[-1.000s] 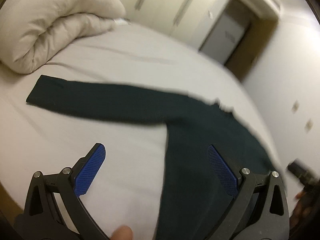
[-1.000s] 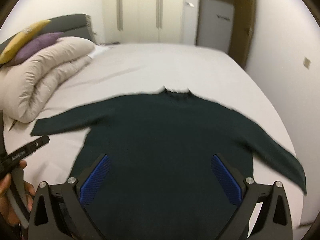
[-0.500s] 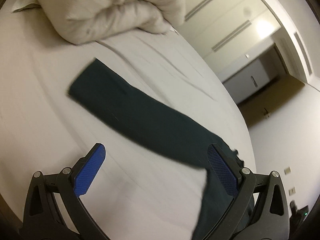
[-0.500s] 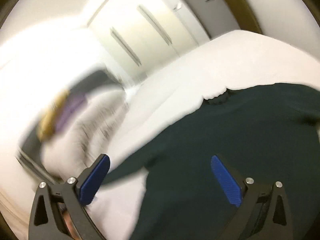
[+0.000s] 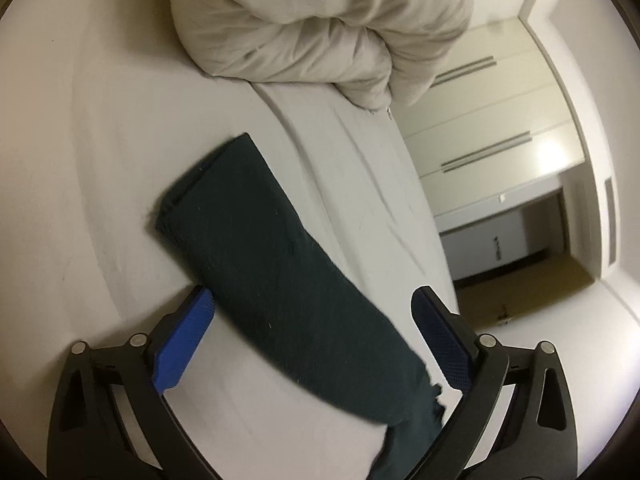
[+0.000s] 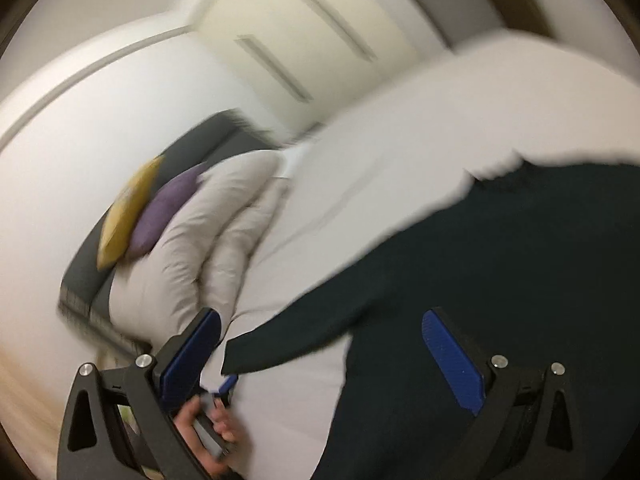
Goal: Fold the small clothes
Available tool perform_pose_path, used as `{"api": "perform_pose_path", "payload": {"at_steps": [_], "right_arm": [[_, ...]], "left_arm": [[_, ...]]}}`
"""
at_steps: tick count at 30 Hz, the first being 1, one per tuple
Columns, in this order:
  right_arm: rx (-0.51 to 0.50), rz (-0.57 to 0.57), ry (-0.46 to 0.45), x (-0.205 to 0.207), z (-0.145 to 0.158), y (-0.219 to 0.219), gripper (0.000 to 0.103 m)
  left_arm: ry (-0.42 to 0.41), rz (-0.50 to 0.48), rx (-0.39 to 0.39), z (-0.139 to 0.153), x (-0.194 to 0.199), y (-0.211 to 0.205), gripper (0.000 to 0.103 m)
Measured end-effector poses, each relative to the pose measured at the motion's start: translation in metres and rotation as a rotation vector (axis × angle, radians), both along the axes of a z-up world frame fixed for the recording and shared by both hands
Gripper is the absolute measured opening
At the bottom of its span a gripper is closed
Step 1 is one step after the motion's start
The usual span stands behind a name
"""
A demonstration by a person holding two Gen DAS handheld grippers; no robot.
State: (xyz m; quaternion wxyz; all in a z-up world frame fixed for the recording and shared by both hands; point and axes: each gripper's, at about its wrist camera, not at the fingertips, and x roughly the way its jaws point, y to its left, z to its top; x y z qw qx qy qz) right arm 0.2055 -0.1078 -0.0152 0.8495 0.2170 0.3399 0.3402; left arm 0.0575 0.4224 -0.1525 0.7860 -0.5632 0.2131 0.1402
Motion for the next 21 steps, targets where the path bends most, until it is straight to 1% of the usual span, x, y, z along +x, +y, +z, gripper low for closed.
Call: {"api": "perform_pose_path", "payload": {"at_steps": [2, 3, 4, 5, 7, 9, 10, 11, 12, 13, 15, 17, 19, 20, 21], "right_arm": [[-0.079, 0.100, 0.035, 0.008, -0.001, 0.022, 0.103], [-0.119, 0.113, 0.051, 0.013, -0.001, 0.030, 0.103], [-0.160, 0.101, 0.057, 0.018, -0.001, 0.036, 0.102], [-0.173, 0.089, 0.052, 0.022, 0.000, 0.040, 0.101], [-0.161, 0.092, 0.064, 0.030, 0.002, 0.043, 0.101], [-0.193, 0.093, 0.087, 0.039, 0.003, 0.047, 0.101], [-0.218, 0.087, 0.082, 0.040, 0.005, 0.053, 0.101], [-0.227, 0.086, 0.070, 0.034, 0.007, 0.049, 0.101], [-0.232, 0.088, 0.051, 0.034, 0.008, 0.052, 0.101], [-0.235, 0.087, 0.042, 0.032, 0.008, 0.052, 0.101], [-0.236, 0.081, 0.035, 0.022, 0.003, 0.034, 0.101], [-0.230, 0.084, 0.037, 0.015, 0.001, 0.028, 0.101], [-0.240, 0.085, 0.021, 0.013, 0.001, 0.027, 0.101], [-0.251, 0.081, 0.008, 0.012, 0.002, 0.027, 0.097], [-0.261, 0.078, -0.001, 0.012, 0.001, 0.025, 0.093]], "left_arm": [[-0.010, 0.004, -0.037, -0.006, 0.002, 0.007, 0.098], [-0.012, 0.004, -0.053, -0.007, 0.001, 0.009, 0.097], [-0.014, 0.004, -0.074, -0.008, 0.001, 0.012, 0.097], [-0.018, 0.007, -0.095, -0.010, 0.003, 0.017, 0.097], [-0.018, 0.012, -0.160, -0.015, 0.003, 0.025, 0.097], [0.012, -0.008, -0.212, -0.015, 0.002, 0.028, 0.097], [0.034, -0.012, -0.254, -0.015, 0.001, 0.031, 0.096], [0.052, -0.011, -0.275, -0.013, -0.001, 0.032, 0.096], [0.089, -0.014, -0.269, -0.010, -0.001, 0.032, 0.096], [0.126, -0.020, -0.241, -0.007, 0.001, 0.031, 0.096], [0.159, -0.021, -0.225, -0.009, 0.007, 0.030, 0.096], [0.167, 0.015, -0.230, -0.012, 0.012, 0.034, 0.096], [0.175, 0.026, -0.205, -0.009, 0.026, 0.038, 0.096], [0.170, 0.029, -0.202, -0.009, 0.030, 0.038, 0.096], [0.166, 0.029, -0.204, -0.010, 0.036, 0.039, 0.094]]}}
